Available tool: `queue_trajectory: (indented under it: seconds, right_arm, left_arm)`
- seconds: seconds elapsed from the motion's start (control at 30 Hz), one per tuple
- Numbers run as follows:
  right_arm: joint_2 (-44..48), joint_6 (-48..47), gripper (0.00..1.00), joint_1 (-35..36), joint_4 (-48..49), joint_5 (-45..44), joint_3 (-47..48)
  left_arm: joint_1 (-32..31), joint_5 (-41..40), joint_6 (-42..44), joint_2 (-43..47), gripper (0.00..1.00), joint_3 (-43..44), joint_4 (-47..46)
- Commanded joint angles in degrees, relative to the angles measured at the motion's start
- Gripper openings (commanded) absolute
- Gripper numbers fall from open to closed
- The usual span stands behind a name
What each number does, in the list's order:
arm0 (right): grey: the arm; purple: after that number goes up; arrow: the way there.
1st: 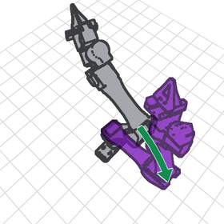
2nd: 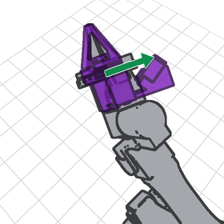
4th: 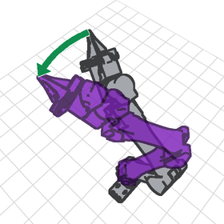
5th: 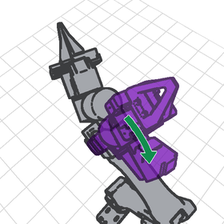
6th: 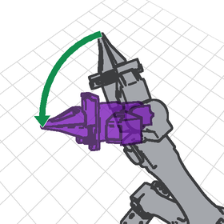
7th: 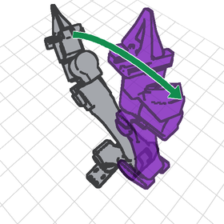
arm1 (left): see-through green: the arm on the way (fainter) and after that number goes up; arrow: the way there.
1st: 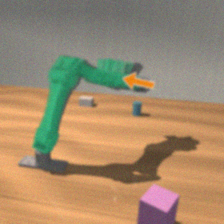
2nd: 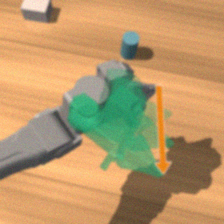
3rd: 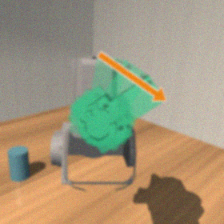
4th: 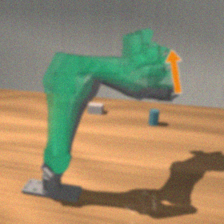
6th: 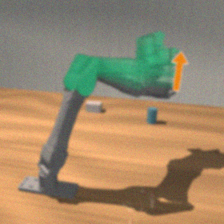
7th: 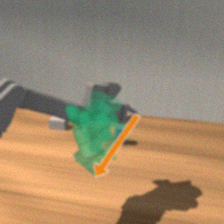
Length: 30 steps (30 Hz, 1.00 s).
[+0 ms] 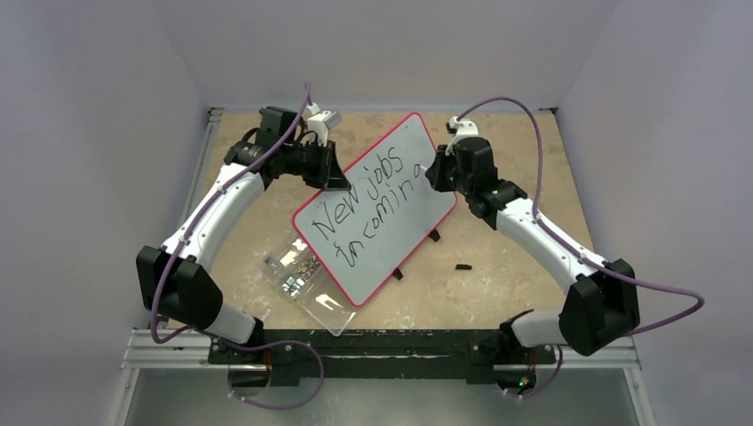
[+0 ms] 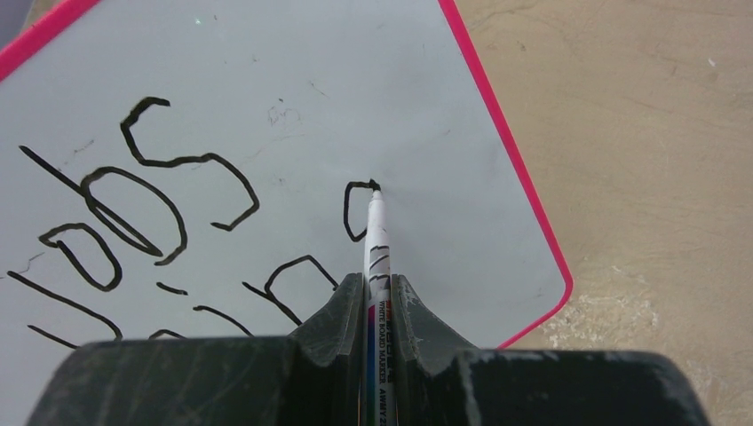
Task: Write a sentence on the whiteboard
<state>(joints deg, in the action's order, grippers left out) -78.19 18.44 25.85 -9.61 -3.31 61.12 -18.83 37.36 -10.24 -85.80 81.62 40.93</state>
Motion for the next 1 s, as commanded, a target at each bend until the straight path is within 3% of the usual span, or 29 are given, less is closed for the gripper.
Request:
queue_trajectory:
  seconds: [0.0,0.5,0.97]
  right_arm:
    - [0.81,0.55,0.0,0.28,0.97,2.08,-2.77]
    - [3.33,0.79,0.0,0.29,-0.52,0.26,-10.19]
    - [6.15,3.37,0.0,0.36,0.15,6.14,-14.94]
  left_arm:
    - [-0.15,-3.04,4.88,1.94,0.0,1.08,-2.17]
    - [-0.1,-2.74,4.71,2.17,0.0,1.0,-2.32]
    - [-0.13,-2.56,4.61,2.55,0.0,0.98,-2.41]
